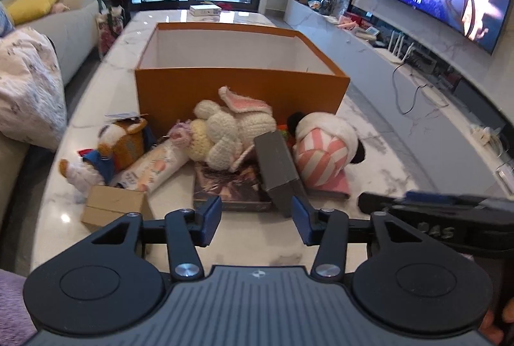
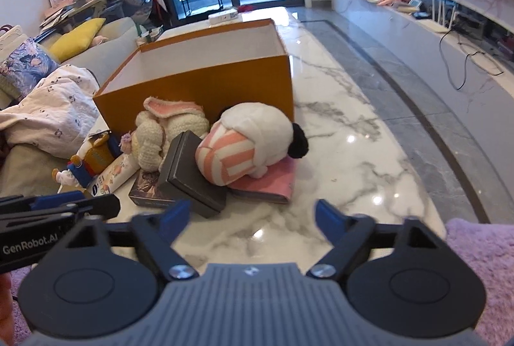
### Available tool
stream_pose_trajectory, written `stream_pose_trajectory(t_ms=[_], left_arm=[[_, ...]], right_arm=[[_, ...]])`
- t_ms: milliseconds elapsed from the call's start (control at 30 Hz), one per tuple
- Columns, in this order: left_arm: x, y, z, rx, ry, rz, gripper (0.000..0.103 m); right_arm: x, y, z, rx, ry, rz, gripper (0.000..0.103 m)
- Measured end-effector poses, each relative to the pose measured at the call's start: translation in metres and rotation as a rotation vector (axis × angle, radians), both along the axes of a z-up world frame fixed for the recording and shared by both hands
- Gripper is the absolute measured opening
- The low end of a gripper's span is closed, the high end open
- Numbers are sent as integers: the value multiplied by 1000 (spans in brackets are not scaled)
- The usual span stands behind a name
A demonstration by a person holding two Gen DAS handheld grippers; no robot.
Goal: Organize objects
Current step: 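Grasp the dark grey box with left tool while right tool grasps the striped plush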
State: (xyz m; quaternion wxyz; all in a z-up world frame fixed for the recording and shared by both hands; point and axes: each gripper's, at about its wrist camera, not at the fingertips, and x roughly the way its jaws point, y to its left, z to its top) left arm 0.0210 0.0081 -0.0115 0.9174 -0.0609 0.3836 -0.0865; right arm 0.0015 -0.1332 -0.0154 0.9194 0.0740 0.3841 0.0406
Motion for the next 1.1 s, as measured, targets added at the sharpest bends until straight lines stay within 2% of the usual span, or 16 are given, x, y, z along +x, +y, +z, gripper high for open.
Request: stream_pose_trajectory(t_ms=[133, 267, 400, 500, 567, 600, 700, 733, 967, 1033, 1100], left_arm=[[17, 3, -1, -75, 13, 16, 55], [42, 5, -5, -136, 55, 38, 57], [62, -7, -12, -105, 96, 1, 57], [77, -19, -22, -58, 162, -54, 57], [85, -23, -29, -51, 211, -74, 57], [88, -24, -31, -53, 227, -82, 57], [95, -25, -35, -45, 257, -104, 57], [98, -24, -36, -50, 262, -104, 57], [115, -25, -43, -47, 297, -104, 47], [118, -25, -46, -51, 304, -112, 46], [120, -26, -46, -55, 306, -120, 45]], right_arm=[[16, 0, -2, 34, 32, 20, 60], [33, -6, 0, 96, 54, 17, 60], [50, -21, 4, 189, 70, -25, 57], [65, -29, 5, 247, 98, -51, 57], [76, -32, 0, 296, 146, -67, 60], [82, -32, -3, 326, 174, -68, 66], [98, -32, -14, 396, 239, -74, 70], [103, -31, -18, 405, 256, -82, 72], [134, -27, -30, 415, 316, -121, 73], [139, -28, -32, 409, 322, -120, 73], [140, -28, -32, 399, 318, -112, 69]])
